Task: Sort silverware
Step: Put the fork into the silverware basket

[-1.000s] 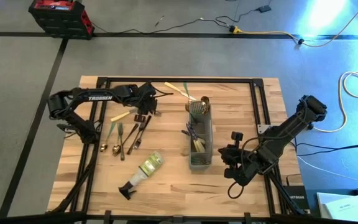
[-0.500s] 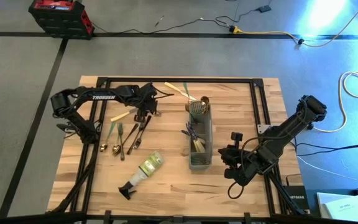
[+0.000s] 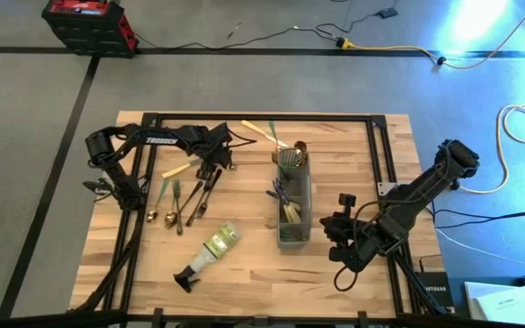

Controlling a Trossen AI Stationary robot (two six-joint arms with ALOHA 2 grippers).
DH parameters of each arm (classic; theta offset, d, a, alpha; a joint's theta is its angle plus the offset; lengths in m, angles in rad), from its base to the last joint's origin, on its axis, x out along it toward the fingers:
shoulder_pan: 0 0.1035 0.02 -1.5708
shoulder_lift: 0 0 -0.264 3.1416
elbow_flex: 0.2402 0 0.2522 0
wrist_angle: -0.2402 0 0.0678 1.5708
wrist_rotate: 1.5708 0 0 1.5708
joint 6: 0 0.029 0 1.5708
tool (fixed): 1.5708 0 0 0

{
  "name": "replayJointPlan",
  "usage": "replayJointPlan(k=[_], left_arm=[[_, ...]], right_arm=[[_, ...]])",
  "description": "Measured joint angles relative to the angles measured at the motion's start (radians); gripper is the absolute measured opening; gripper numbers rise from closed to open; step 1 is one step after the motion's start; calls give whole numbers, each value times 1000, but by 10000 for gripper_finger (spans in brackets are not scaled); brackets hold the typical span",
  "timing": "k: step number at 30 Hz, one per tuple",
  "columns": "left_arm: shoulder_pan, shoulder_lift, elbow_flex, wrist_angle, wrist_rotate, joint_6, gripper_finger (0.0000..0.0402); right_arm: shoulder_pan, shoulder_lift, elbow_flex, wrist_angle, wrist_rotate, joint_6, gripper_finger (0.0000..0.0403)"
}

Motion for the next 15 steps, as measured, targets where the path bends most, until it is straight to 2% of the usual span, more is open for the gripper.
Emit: replayJointPlan(k=[8,15], left_arm=[[9,8,0,13,16,25,176],[13,8,0,12,31,46,133]], right_arm=[[0,0,0,0,6,0,0],[0,0,0,2,7,0,0]])
